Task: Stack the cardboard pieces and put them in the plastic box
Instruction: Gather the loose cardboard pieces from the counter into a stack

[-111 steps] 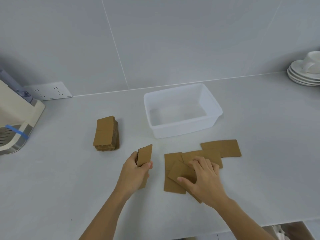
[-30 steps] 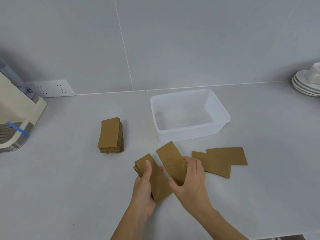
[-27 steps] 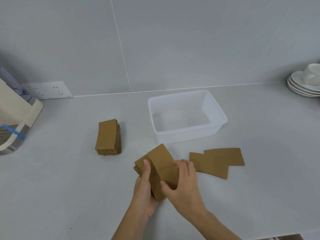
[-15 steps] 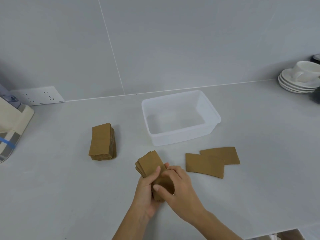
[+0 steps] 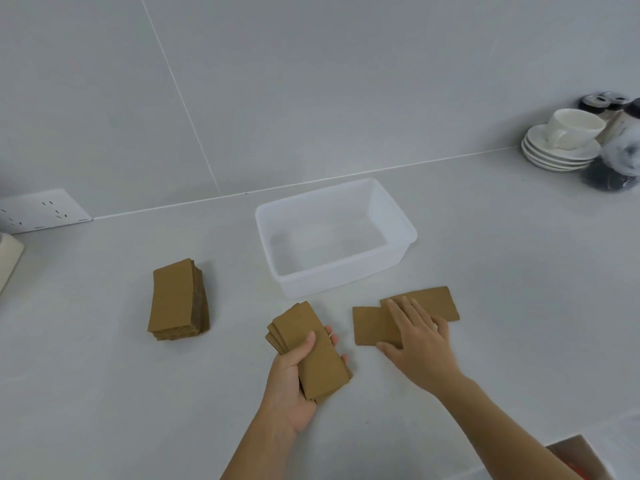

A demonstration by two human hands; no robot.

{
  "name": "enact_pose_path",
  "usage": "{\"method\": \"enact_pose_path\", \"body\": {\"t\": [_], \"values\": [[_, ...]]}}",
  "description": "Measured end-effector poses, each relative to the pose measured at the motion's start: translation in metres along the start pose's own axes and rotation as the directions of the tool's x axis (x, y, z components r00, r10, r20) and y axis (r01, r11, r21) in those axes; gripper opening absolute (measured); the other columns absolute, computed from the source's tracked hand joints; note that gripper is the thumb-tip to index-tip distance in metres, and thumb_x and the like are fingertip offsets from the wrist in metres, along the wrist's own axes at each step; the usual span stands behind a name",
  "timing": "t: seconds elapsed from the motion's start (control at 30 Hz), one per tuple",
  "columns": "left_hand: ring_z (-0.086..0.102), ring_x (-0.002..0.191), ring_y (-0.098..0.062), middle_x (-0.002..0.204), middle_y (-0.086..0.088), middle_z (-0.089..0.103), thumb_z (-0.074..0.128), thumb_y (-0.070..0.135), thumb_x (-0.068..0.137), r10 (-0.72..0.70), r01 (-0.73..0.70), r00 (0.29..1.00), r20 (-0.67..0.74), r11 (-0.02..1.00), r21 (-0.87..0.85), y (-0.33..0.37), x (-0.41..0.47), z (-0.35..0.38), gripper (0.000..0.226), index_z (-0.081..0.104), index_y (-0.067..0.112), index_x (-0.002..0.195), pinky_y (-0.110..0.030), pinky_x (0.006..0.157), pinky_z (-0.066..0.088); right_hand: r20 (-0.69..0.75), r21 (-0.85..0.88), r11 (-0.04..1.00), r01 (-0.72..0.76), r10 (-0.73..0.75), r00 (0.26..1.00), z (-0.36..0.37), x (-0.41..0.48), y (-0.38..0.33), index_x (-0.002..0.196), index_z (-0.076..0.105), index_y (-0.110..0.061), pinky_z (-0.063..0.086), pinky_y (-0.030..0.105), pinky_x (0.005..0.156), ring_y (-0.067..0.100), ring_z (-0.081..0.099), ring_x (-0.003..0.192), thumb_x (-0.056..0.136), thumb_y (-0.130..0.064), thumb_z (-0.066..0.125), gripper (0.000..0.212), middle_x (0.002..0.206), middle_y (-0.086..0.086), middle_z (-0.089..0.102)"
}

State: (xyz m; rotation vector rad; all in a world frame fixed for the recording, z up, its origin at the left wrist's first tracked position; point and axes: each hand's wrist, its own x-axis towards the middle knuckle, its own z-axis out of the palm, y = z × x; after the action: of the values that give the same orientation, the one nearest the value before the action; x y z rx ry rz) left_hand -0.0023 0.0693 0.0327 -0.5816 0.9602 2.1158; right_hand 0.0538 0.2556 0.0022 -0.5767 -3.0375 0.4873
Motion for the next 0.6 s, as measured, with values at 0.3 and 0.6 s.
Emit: {"method": "enact_pose_path", "body": {"t": [0.3, 0.6], "values": [[0.066, 0.09, -0.028, 0.093, -0.016, 0.072, 0.067, 0.017, 0.074, -0.034, 0.034, 0.999, 0.0, 0.999, 0.023, -0.007, 0.006, 0.008, 0.03, 0.066, 0.004, 0.102, -0.051, 0.083, 0.052, -0.152, -0.087, 0.996, 0.015, -0.028, 0.988, 0.005, 0.002, 0.007, 0.104, 0.064, -0.011, 0.02, 0.034, 0.085, 0.028, 0.065, 0.095, 0.06, -0.046, 0.079, 0.058, 0.098, 0.006, 0.07], [0.065, 0.084, -0.031, 0.096, -0.02, 0.068, 0.068, 0.032, 0.078, -0.033, 0.032, 0.999, 0.005, 0.994, 0.103, -0.014, 0.008, 0.019, 0.042, 0.066, 0.002, 0.108, -0.053, 0.083, 0.05, -0.079, 0.341, 0.925, -0.168, 0.206, 0.975, -0.029, -0.008, -0.026, 0.104, 0.051, -0.016, 0.046, 0.028, 0.073, 0.015, 0.056, 0.086, 0.076, -0.061, 0.057, 0.054, 0.099, -0.003, 0.059]]}}
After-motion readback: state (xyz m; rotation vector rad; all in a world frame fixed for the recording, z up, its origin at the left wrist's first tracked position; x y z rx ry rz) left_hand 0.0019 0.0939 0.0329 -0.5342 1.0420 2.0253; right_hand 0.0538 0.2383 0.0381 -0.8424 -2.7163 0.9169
